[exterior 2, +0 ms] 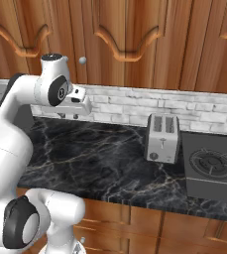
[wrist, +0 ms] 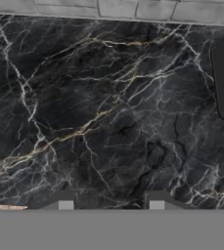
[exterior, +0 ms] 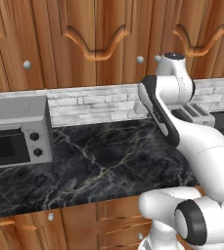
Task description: Open the cabinet. Pick the bar soap and place it next to the sink. Then close the cabinet.
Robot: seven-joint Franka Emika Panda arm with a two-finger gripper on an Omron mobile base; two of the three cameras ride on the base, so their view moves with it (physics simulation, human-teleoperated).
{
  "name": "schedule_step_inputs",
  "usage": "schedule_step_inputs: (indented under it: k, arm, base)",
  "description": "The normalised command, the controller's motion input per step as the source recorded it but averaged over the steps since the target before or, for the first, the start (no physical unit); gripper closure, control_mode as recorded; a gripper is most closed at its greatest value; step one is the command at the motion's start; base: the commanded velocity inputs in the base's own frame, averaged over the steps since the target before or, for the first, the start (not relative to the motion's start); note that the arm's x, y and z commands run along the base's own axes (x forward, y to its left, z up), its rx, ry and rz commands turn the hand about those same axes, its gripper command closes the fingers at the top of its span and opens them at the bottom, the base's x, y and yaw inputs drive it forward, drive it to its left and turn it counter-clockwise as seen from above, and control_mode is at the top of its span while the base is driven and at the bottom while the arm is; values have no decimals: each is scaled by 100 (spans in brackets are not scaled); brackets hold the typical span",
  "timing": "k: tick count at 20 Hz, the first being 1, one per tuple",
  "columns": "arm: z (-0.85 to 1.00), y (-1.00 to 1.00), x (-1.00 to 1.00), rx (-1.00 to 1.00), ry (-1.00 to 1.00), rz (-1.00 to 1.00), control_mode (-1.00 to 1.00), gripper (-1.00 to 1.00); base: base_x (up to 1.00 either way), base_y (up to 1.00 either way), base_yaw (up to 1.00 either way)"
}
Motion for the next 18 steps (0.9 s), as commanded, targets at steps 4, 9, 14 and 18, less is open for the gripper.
schedule_step_inputs:
  k: [4,9,14,18]
  arm:
    - [1,0,-25,3,-8,0,-100,-100]
    - [24,0,-39,11,-20,0,-100,-100]
    - [34,1,-47,8,-22,0,-100,-100]
    - [13,0,-25,5,-8,1,-100,-100]
  base:
    - [0,0,0]
    - [0,0,0]
    - [0,0,0]
    - [0,0,0]
